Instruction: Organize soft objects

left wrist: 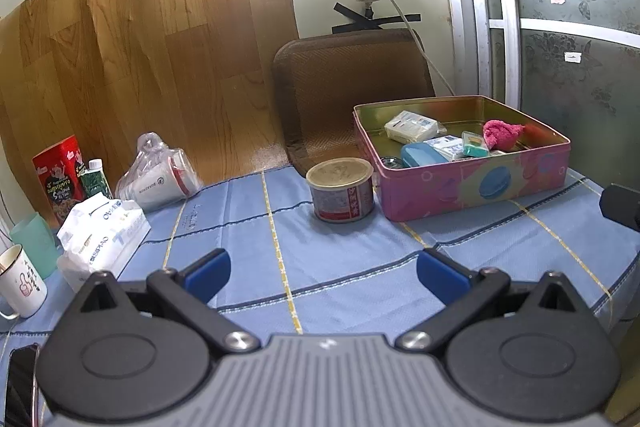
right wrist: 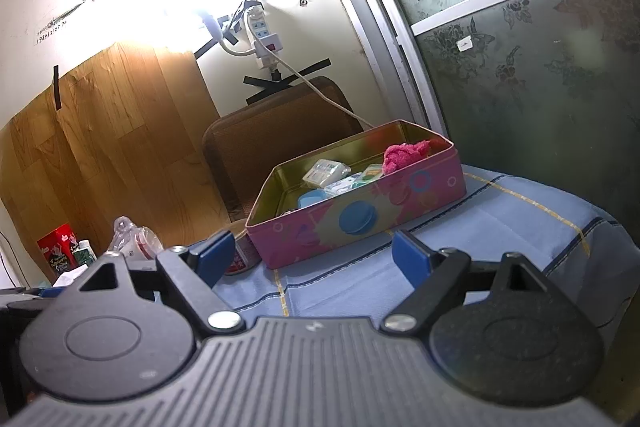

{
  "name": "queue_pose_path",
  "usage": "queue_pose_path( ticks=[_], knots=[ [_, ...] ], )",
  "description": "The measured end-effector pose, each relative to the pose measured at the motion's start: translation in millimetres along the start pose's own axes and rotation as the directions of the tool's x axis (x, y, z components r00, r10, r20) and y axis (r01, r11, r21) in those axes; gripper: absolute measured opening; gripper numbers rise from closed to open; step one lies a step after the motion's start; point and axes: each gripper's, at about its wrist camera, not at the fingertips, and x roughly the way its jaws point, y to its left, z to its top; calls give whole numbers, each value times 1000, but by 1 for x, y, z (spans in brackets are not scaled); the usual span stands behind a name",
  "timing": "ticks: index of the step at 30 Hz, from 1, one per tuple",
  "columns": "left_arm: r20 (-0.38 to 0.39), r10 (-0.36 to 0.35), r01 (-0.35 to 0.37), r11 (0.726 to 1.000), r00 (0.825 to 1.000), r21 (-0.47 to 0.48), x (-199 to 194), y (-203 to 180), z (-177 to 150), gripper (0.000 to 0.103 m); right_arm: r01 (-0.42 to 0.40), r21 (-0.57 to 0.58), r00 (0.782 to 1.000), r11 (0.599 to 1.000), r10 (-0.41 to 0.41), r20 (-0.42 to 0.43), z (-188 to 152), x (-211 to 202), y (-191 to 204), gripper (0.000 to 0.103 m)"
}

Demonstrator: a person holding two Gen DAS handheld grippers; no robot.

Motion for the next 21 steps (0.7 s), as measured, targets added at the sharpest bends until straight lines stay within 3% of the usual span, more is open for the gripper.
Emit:
queue_pose_path(
  ticks=[6, 12, 21],
  knots=[
    [-9, -1, 1, 1000, 1000, -15, 3, 3, -1, 103, -2, -3, 1000, 1000, 2, -5, -2, 2, 1, 88],
    [-4, 51, -51, 999, 999, -7, 6, 2, -5, 103, -3, -3, 1000, 1000, 3, -21, -4, 6, 1, 88],
    [-51, 34, -33, 999, 998, 13, 16, -2, -12, 103, -2, -2, 999, 1000, 2, -36, -7, 10, 0, 88]
  ],
)
